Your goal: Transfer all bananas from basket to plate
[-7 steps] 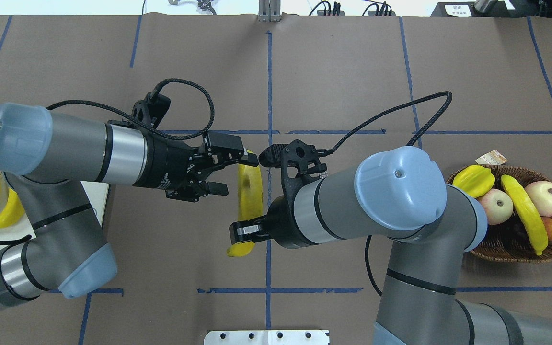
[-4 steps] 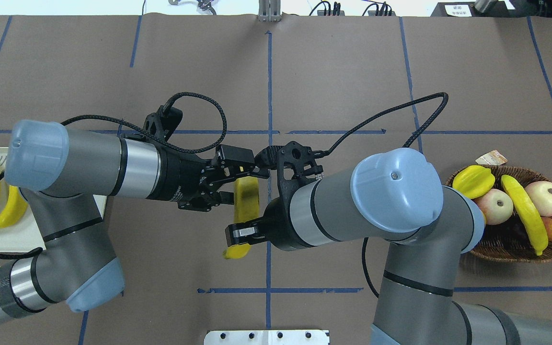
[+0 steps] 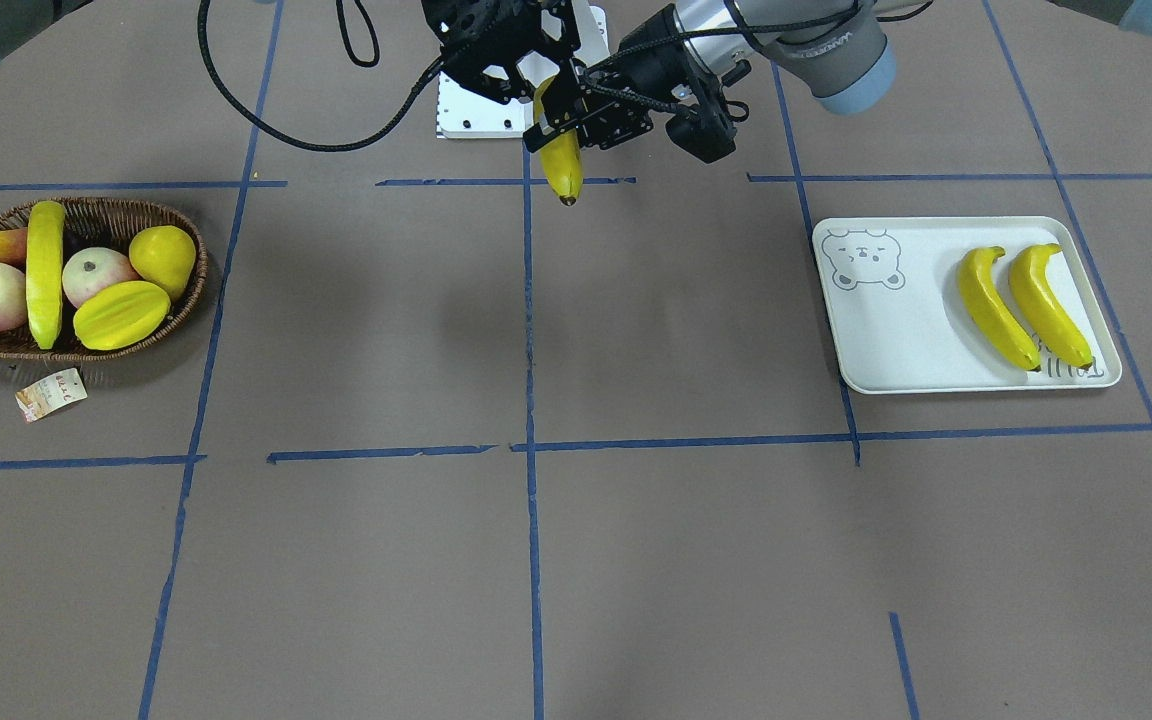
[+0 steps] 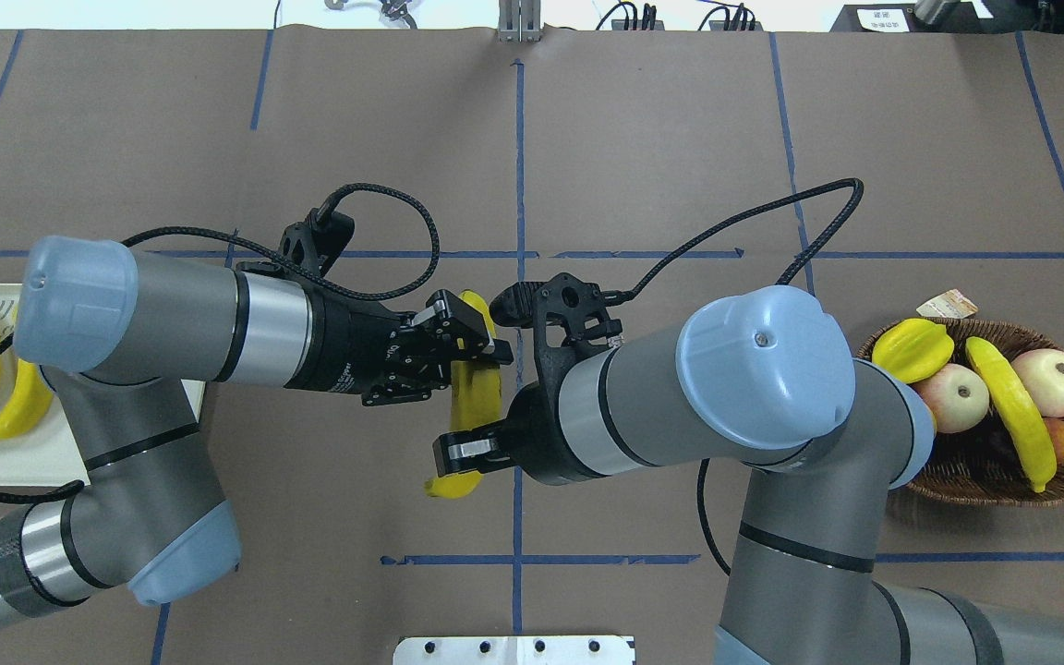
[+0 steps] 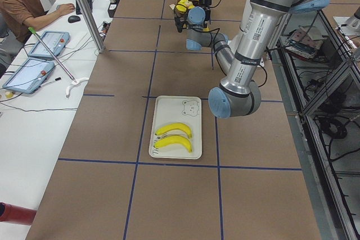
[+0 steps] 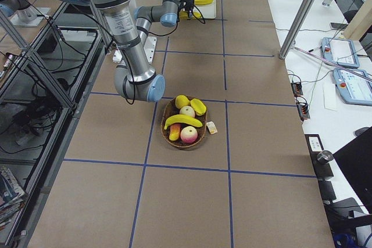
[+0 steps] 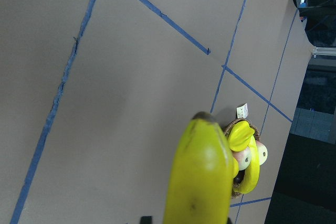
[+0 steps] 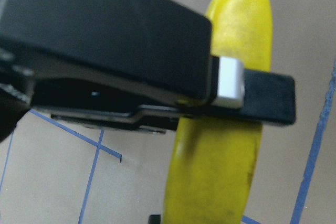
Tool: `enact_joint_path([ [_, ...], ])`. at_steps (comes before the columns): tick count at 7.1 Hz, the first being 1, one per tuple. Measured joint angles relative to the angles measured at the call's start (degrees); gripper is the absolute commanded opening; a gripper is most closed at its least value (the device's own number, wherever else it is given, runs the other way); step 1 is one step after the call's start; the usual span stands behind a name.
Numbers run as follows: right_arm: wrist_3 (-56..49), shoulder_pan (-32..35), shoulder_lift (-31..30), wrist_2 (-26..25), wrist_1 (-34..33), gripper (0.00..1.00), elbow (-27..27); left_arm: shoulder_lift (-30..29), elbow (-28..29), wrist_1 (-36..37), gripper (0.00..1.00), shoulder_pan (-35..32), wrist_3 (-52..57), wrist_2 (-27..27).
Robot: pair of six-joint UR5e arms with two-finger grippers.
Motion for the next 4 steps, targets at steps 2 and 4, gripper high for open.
enact_joint_path([
  [2, 0.26, -0.02, 0.01, 0.0, 0.01, 1.0, 0.43, 0.08, -0.03, 0.15, 0.0, -0.13, -0.09, -0.17],
  [4, 0.98, 0.17, -0.26, -0.04, -0.05, 1.0, 2.37, 0.52, -0.04, 1.38, 0.0, -1.06, 0.0, -0.23],
])
